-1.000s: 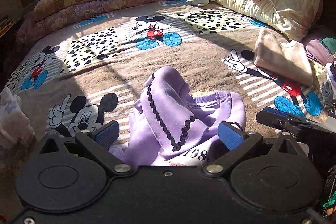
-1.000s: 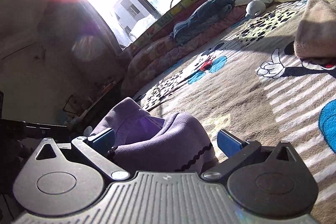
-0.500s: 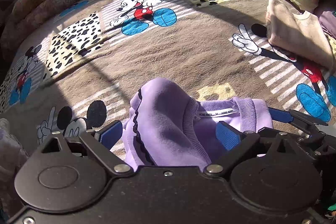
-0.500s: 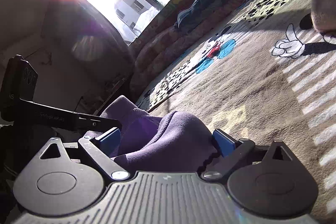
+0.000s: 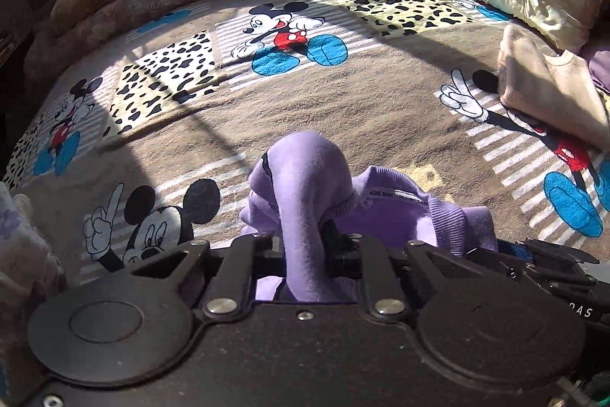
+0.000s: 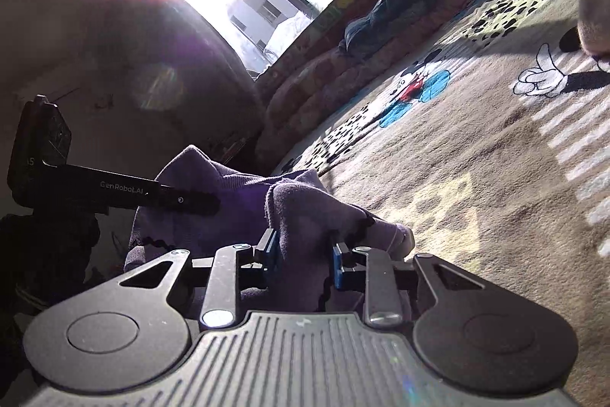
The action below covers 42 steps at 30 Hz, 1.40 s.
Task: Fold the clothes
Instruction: 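Grasp the sweatshirt hem with the left gripper while the right gripper grasps another edge, then lift the sweatshirt with both grippers and shake it out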
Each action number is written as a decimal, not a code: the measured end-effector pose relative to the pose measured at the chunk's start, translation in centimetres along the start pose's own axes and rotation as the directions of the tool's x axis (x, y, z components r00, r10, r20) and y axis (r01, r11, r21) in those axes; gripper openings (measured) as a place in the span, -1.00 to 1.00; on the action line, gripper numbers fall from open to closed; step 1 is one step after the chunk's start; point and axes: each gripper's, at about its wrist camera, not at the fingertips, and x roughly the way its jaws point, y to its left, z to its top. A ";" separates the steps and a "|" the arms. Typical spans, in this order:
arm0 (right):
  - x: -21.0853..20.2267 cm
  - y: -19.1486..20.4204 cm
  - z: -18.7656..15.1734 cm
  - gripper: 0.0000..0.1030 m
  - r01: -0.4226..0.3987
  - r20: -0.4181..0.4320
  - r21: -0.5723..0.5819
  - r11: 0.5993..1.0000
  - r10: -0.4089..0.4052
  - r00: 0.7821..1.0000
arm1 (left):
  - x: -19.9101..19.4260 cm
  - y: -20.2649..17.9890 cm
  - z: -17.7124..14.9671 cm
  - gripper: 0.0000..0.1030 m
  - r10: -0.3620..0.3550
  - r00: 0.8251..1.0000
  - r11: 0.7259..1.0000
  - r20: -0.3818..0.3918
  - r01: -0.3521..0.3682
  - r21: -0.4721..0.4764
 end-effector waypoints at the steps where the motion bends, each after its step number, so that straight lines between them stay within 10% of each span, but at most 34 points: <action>1: -0.5 0.3 -0.4 -0.48 -0.004 -0.001 -0.005 1.000 0.004 1.000 | -1.0 0.1 -1.1 -0.76 -0.007 1.000 1.000 0.018 0.008 -0.016; 16: -8.6 7.4 -7.5 -0.45 -0.124 -0.073 0.113 0.986 0.132 0.989 | -15.8 1.8 -17.8 -0.76 -0.081 0.953 0.961 0.291 0.152 -0.231; 20: -10.7 8.4 -8.5 0.53 -0.198 -0.103 0.226 0.954 0.225 0.969 | -16.7 2.0 -21.9 -0.76 -0.088 0.952 0.944 0.293 0.173 -0.280; 26: -12.8 8.2 -9.5 0.73 -0.167 -0.058 0.453 0.876 0.216 0.975 | -17.1 2.5 -26.2 -0.77 -0.103 0.954 0.921 0.282 0.198 -0.336; 32: -10.3 8.9 -8.7 0.65 -0.039 -0.119 0.459 0.888 0.105 0.987 | -17.1 1.7 -28.9 -0.77 -0.113 0.960 0.935 0.258 0.191 -0.300; 35: -8.4 9.3 -9.1 -0.03 0.011 -0.175 0.422 0.906 0.069 0.982 | -16.8 1.5 -30.1 -0.76 -0.126 0.965 0.931 0.229 0.195 -0.309; 37: -7.9 9.5 -9.7 -0.11 0.024 -0.198 0.405 0.914 0.062 0.978 | -16.7 1.6 -30.9 -0.75 -0.136 0.967 0.920 0.216 0.204 -0.334; 39: -8.1 9.7 -10.7 -0.22 0.023 -0.211 0.395 0.918 0.067 0.975 | -17.1 2.0 -31.7 -0.43 -0.144 0.966 0.901 0.215 0.218 -0.375; 41: -8.7 9.6 -11.6 -0.23 0.030 -0.215 0.405 0.914 0.063 0.975 | -18.1 2.6 -32.7 0.54 -0.151 0.958 0.876 0.246 0.244 -0.416; 42: -9.0 9.5 -12.0 -0.23 0.028 -0.214 0.415 0.909 0.067 0.974 | -18.5 2.9 -33.1 0.58 -0.166 0.951 0.859 0.261 0.269 -0.435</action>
